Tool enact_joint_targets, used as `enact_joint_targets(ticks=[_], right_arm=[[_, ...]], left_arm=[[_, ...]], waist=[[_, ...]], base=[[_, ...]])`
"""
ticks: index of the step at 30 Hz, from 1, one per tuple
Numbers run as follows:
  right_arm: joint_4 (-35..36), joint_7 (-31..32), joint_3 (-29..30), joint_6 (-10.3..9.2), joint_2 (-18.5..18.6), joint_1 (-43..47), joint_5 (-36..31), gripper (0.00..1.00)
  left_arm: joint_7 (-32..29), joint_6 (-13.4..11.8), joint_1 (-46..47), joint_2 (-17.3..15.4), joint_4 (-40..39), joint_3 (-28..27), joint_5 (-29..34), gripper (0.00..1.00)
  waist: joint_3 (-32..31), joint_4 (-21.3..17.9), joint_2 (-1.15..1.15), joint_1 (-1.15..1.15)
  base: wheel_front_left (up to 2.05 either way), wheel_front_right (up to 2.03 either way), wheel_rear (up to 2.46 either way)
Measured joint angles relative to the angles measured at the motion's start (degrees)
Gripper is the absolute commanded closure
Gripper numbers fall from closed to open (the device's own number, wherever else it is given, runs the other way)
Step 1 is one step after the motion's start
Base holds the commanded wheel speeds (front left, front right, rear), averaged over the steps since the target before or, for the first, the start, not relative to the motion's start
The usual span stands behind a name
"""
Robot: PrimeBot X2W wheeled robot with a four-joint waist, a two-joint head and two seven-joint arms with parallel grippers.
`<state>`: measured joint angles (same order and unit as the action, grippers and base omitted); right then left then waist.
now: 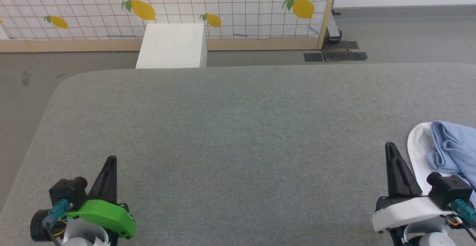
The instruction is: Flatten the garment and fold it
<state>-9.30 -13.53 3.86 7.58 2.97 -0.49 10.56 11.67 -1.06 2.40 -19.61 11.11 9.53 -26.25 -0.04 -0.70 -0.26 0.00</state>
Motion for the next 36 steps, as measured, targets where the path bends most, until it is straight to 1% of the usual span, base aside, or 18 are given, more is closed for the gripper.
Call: enact_joint_targets(ticks=[36], right_arm=[[2.8,4.2,-1.2,0.0,0.0,0.0,-3.1,1.0]], left_arm=[[-3.5,0.0,-0.1,5.1,-3.3,-3.0,7.6,1.0]], waist=[[0.0,0.2,0.0,0.0]], base=[[0.0,0.0,0.0]])
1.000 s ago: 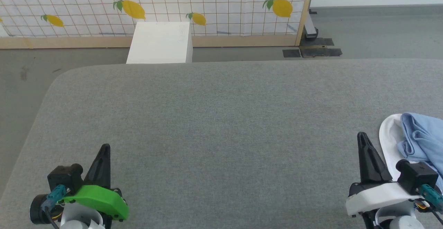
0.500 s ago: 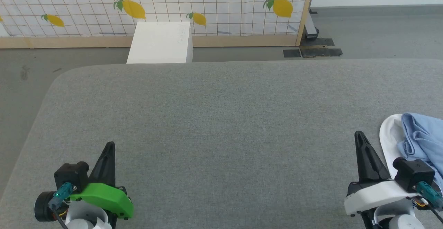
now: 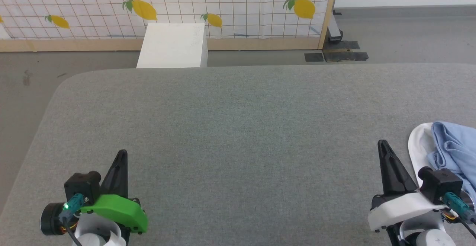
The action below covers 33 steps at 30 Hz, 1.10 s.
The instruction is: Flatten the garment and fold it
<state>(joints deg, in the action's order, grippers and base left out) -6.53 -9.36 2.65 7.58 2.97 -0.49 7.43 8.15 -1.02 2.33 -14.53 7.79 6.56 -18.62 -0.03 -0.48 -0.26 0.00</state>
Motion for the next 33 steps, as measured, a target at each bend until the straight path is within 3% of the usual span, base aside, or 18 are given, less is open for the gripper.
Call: enact_joint_targets(ticks=[33], right_arm=[[2.5,3.8,-1.0,0.0,0.0,0.0,-2.9,1.0]], left_arm=[[-3.3,0.5,-0.6,4.6,-3.0,-2.5,7.2,1.0]], waist=[[0.0,0.2,0.0,0.0]], base=[[0.0,0.0,0.0]])
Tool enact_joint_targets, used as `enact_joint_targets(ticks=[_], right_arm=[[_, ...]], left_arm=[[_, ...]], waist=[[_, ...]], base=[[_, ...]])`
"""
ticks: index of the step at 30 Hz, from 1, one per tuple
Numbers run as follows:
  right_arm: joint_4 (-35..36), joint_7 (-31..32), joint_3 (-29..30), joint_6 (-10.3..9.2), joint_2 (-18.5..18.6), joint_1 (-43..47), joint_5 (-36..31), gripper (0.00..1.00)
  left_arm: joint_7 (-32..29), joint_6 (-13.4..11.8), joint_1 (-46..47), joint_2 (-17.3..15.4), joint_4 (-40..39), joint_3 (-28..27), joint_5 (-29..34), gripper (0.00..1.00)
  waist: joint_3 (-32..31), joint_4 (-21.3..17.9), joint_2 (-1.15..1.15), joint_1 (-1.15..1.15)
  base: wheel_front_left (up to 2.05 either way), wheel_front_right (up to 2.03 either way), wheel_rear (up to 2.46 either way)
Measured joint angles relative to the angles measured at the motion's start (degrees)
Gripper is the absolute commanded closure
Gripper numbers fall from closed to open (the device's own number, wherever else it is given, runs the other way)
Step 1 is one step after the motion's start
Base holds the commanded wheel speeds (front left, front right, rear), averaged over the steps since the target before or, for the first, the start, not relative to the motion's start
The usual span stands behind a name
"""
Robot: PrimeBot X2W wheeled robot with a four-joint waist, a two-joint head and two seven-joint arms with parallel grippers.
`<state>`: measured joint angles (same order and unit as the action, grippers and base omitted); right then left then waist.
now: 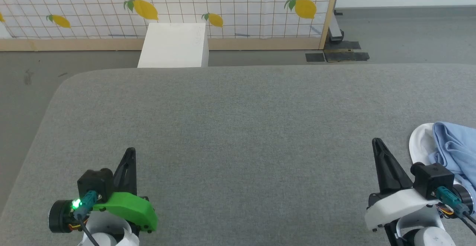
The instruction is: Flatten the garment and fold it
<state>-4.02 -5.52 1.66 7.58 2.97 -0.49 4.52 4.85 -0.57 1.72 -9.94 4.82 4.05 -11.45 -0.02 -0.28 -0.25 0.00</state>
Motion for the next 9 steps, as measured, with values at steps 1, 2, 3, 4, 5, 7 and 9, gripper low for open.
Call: enact_joint_targets(ticks=[1,2,3,4,5,7,9], right_arm=[[0.1,0.0,0.0,0.0,0.0,0.0,-0.1,1.0],[0.2,0.1,-0.1,0.0,0.0,0.0,-0.1,1.0],[0.3,0.2,-0.1,0.0,0.0,0.0,-0.2,1.0],[0.4,0.3,-0.1,0.0,0.0,0.0,-0.3,1.0],[0.4,0.5,-0.2,0.0,0.0,0.0,-0.5,1.0],[0.5,0.7,-0.2,0.0,0.0,0.0,-0.6,1.0],[0.7,0.9,-0.3,0.0,0.0,0.0,-0.7,1.0]], left_arm=[[-0.1,0.0,0.0,0.2,-0.1,-0.1,0.2,1.0],[-0.3,0.0,0.0,0.4,-0.2,-0.2,0.5,1.0],[-0.4,0.0,0.0,0.5,-0.3,-0.3,1.0,1.0],[-0.5,0.0,-0.1,0.6,-0.4,-0.4,1.4,1.0],[-0.5,0.0,-0.1,0.8,-0.5,-0.4,1.7,1.0],[-0.7,0.0,-0.2,1.0,-0.7,-0.6,2.1,1.0],[-1.0,0.0,-0.2,1.2,-0.9,-0.8,2.5,1.0]], waist=[[0.0,0.0,0.0,0.0],[0.0,0.0,0.0,0.0],[0.0,0.0,0.0,0.0],[0.0,0.0,0.0,0.0],[0.0,0.0,0.0,0.0],[0.0,0.0,0.0,0.0],[0.0,0.1,0.0,0.0]], base=[[0.0,0.0,0.0],[0.0,0.0,0.0],[0.0,0.0,0.0],[0.0,0.0,0.0],[0.0,0.0,0.0],[0.0,0.0,0.0],[0.0,0.0,0.0]])
